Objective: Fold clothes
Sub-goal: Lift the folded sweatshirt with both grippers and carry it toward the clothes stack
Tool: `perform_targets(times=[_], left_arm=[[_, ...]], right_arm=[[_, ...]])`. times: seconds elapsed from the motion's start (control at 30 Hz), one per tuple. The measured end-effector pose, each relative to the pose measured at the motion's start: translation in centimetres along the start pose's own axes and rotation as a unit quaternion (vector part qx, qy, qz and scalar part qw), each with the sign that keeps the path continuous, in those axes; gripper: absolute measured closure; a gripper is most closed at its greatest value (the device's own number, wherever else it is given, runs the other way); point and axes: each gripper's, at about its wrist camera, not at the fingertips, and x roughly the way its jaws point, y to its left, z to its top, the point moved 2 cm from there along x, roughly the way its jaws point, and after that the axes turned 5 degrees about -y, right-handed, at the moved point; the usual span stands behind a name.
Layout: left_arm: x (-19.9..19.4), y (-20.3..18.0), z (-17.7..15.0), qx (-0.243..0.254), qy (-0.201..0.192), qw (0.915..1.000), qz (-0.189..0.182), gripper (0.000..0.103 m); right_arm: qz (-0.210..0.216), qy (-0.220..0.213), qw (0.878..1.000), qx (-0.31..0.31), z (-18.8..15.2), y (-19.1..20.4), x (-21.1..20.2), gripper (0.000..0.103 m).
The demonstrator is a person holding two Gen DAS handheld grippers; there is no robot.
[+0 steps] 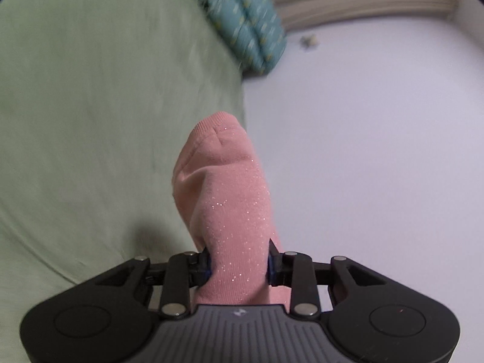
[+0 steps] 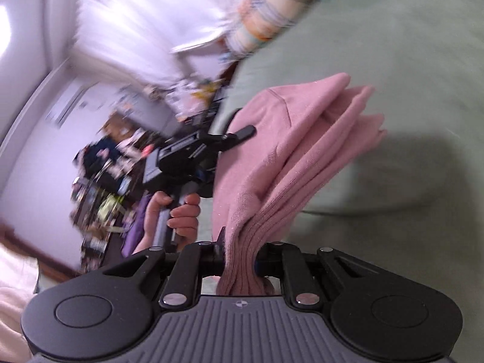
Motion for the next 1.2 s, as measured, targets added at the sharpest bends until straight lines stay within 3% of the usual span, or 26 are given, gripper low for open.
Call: perform_targets(times=[0.2,0.37,0.47,0.6,0.7,0.77,0.83,0.87,0.93,1.0,1.07,1.2], left_arm=[[-19.4,-2.5,7.3,0.025,-0.113,0.9932,0.016,0.074],[-36.0,-4.5,14.2,0.064,-0.186,0.9776,0.076,0.074],[-43.9,-4.8,18.7,0.074,-0.205,0.9690,0.116,0.073],[-52.4,0.4,23.6,0.058,-0.202,0.9624,0.172,0.073],[-58.4,5.9,26.0,0.038,-0.187,0.9567,0.220,0.073],[-60.9,10.6,27.1,0.008,-0.155,0.9539,0.257,0.073],[-63.8,15.7,27.2,-0.029,-0.132,0.9482,0.287,0.073],[-63.6,17.9,27.7,-0.041,-0.130,0.9463,0.293,0.073],[-65.0,20.7,28.8,-0.045,-0.140,0.9507,0.273,0.073],[-66.1,20.2,29.6,-0.032,-0.153,0.9569,0.245,0.073],[-64.5,18.1,30.8,-0.009,-0.162,0.9599,0.228,0.073],[-65.1,14.0,27.9,0.014,-0.181,0.9656,0.186,0.070]], right_arm=[[0.077,0.048,0.993,-0.072,2.0,11.5,12.0,0.090],[0.160,0.079,0.978,-0.108,2.6,23.2,24.9,0.090],[0.188,0.083,0.972,-0.110,1.3,28.3,33.1,0.090],[0.184,0.057,0.973,-0.128,-2.9,33.2,42.2,0.089],[0.164,0.061,0.979,-0.101,-7.0,33.4,47.4,0.089],[0.145,0.087,0.982,-0.088,-9.7,33.3,52.1,0.089],[0.129,0.108,0.982,-0.083,-11.7,32.8,53.7,0.089],[0.118,0.128,0.982,-0.075,-13.2,32.3,54.9,0.089],[0.121,0.126,0.982,-0.075,-14.0,32.4,54.8,0.089],[0.123,0.114,0.982,-0.082,-13.4,33.1,54.2,0.089],[0.127,0.093,0.983,-0.097,-12.3,34.3,53.0,0.089],[0.127,0.061,0.981,-0.132,-10.9,36.0,51.4,0.089]])
